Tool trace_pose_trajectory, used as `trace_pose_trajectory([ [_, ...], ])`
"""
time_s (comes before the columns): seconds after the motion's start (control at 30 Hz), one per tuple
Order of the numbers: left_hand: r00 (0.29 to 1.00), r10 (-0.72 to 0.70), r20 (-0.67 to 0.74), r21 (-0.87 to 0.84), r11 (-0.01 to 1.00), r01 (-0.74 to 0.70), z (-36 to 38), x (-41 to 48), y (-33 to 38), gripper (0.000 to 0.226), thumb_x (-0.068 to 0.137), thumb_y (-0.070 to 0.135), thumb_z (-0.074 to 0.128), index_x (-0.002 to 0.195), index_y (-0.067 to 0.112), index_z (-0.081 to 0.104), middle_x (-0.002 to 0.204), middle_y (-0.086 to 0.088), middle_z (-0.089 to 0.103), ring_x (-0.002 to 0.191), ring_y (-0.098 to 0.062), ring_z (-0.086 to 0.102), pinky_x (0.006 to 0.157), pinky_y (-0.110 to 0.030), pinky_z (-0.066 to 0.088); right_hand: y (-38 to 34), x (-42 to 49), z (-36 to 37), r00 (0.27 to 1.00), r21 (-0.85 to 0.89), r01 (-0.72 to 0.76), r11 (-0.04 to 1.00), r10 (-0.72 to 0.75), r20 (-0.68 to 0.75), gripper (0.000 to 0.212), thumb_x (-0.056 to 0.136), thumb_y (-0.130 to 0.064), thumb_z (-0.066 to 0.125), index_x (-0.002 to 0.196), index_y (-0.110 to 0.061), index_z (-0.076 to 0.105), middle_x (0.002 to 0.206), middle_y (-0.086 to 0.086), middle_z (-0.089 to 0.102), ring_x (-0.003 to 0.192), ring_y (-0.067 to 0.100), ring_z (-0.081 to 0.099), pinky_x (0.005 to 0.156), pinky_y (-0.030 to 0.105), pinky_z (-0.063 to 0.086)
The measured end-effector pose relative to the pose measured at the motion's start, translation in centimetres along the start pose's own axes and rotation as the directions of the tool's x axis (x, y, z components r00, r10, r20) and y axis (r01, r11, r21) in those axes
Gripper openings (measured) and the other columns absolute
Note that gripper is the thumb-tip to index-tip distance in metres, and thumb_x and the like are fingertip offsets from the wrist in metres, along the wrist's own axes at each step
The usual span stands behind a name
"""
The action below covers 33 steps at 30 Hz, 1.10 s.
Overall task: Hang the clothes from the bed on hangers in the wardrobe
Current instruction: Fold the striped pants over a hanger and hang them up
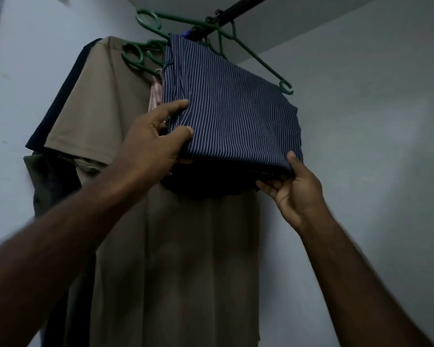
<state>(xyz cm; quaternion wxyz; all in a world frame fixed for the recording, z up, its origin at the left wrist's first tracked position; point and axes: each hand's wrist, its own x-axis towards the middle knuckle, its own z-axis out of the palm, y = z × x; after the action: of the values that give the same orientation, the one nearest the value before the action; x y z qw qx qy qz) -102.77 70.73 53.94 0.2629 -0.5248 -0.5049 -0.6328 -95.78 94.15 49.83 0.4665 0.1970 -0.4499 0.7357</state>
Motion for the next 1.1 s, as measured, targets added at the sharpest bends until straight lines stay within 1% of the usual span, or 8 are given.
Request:
trace_pose_trajectory([
  [0.2, 1.0, 0.003, -0.006, -0.003, 1.0, -0.003, 0.0, -0.3, -0.3, 0.034, 0.098, 0.011, 0.053, 0.128, 0.025, 0.05, 0.105, -0.003, 0.067, 0.083, -0.005, 0.07, 0.063, -0.021, 0.056, 3.1, -0.7, -1.3, 1.0, 0.053, 0.012, 0.999, -0.011, -0.025, 0.035, 0.099, -0.017, 0.051, 0.131, -0.004, 0.05, 0.119, 0.019, 0.064, 0.088, 0.032, 0.072, 0.068, 0.036, 0.059],
  [0.37, 1.0, 0.013, 0.003, 0.039, 0.999, -0.013, 0.5, -0.1, -0.2, 0.024, 0.102, 0.013, 0.045, 0.122, 0.026, 0.046, 0.099, -0.001, 0.067, 0.079, -0.006, 0.07, 0.059, -0.026, 0.058, 3.4, 0.3, -1.5, 0.993, 0.079, -0.076, 0.994, 0.083, -0.087, 0.025, 0.097, -0.02, 0.056, 0.118, -0.006, 0.057, 0.111, 0.016, 0.069, 0.087, 0.029, 0.073, 0.069, 0.036, 0.06],
  [0.5, 0.994, 0.108, -0.034, 0.295, 0.951, -0.093, 0.7, 0.1, -0.4, 0.023, 0.097, 0.024, 0.053, 0.119, 0.024, 0.047, 0.075, -0.001, 0.067, 0.054, -0.01, 0.064, 0.048, -0.032, 0.054, 4.0, 1.5, -2.6, 0.953, -0.531, 0.037, 0.847, -0.19, -0.237, 0.047, 0.086, -0.033, 0.072, 0.123, -0.009, 0.055, 0.122, 0.006, 0.063, 0.111, 0.025, 0.063, 0.087, 0.035, 0.054],
  [0.6, 0.986, 0.167, -0.024, 0.489, 0.862, -0.134, 0.4, 0.8, 0.2, 0.035, 0.09, 0.034, 0.062, 0.121, 0.026, 0.048, 0.073, 0.003, 0.066, 0.061, -0.011, 0.064, 0.059, -0.033, 0.058, 2.2, 1.7, -0.6, 0.864, -0.794, 0.251, 0.554, -0.498, -0.075, 0.053, 0.089, -0.027, 0.07, 0.135, -0.018, 0.044, 0.133, -0.004, 0.047, 0.122, 0.01, 0.046, 0.099, 0.031, 0.043],
  [0.7, 0.96, 0.27, -0.072, 0.577, 0.796, -0.18, 0.3, 3.3, 1.9, 0.037, 0.088, 0.038, 0.063, 0.119, 0.023, 0.05, 0.075, 0.009, 0.061, 0.066, 0.001, 0.056, 0.054, -0.01, 0.041, -0.6, 3.1, 4.0, 0.849, -0.794, 0.432, 0.427, -0.491, 0.197, 0.046, 0.091, -0.035, 0.066, 0.131, -0.022, 0.048, 0.127, -0.009, 0.051, 0.113, 0.005, 0.049, 0.091, 0.024, 0.044],
  [0.8, 0.94, 0.317, -0.125, 0.536, 0.819, -0.204, 0.8, 7.6, 4.2, 0.026, 0.09, 0.033, 0.061, 0.11, 0.019, 0.052, 0.077, 0.01, 0.057, 0.07, 0.0, 0.053, 0.061, -0.021, 0.044, -3.5, 5.3, 9.5, 0.837, -0.752, 0.514, 0.412, -0.435, 0.333, 0.051, 0.088, -0.055, 0.062, 0.126, -0.022, 0.055, 0.123, -0.007, 0.06, 0.105, 0.005, 0.058, 0.083, 0.017, 0.047],
  [0.9, 0.948, 0.273, -0.161, 0.41, 0.893, -0.187, 1.4, 12.0, 5.9, 0.025, 0.089, 0.034, 0.059, 0.097, 0.011, 0.054, 0.088, -0.006, 0.065, 0.079, -0.023, 0.066, 0.072, -0.042, 0.058, -6.0, 6.7, 14.0, 0.802, -0.706, 0.576, 0.412, -0.451, 0.391, 0.056, 0.087, -0.062, 0.058, 0.122, -0.019, 0.061, 0.117, -0.005, 0.065, 0.104, 0.007, 0.062, 0.091, 0.031, 0.053],
  [1.1, 0.98, 0.182, -0.077, 0.279, 0.948, -0.154, 2.7, 14.9, 8.0, 0.043, 0.097, 0.037, 0.055, 0.09, -0.004, 0.067, 0.081, -0.019, 0.07, 0.071, -0.032, 0.069, 0.07, -0.051, 0.059, -7.1, 7.1, 16.7, 0.739, -0.759, 0.619, 0.203, -0.476, 0.476, 0.046, 0.086, -0.035, 0.069, 0.128, -0.02, 0.057, 0.113, -0.006, 0.065, 0.1, 0.008, 0.062, 0.081, 0.022, 0.051],
])
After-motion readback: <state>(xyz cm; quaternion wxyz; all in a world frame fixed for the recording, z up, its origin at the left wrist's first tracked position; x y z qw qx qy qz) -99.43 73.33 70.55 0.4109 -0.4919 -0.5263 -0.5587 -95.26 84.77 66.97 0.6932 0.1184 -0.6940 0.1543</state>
